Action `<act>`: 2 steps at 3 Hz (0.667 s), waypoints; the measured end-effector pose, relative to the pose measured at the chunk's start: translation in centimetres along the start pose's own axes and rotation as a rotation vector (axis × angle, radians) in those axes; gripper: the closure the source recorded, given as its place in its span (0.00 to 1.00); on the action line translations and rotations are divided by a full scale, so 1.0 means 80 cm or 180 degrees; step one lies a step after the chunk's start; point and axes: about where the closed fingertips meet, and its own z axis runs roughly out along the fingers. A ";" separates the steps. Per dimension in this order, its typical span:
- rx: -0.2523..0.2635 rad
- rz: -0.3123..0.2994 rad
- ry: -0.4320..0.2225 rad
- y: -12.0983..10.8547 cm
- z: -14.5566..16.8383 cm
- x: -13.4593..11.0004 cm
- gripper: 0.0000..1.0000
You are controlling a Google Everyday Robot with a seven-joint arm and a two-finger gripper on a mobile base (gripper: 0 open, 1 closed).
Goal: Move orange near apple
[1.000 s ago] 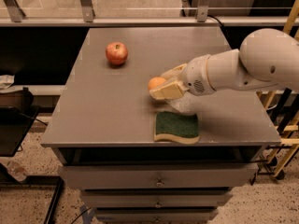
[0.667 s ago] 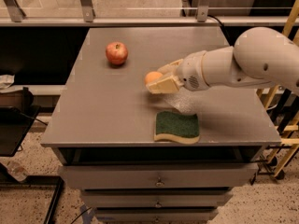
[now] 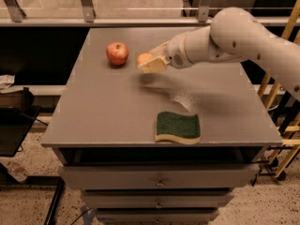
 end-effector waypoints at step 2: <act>-0.0076 -0.0091 0.0054 -0.037 0.052 -0.023 1.00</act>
Offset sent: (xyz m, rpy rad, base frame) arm 0.0700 0.0336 -0.0013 -0.0354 -0.0018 0.0451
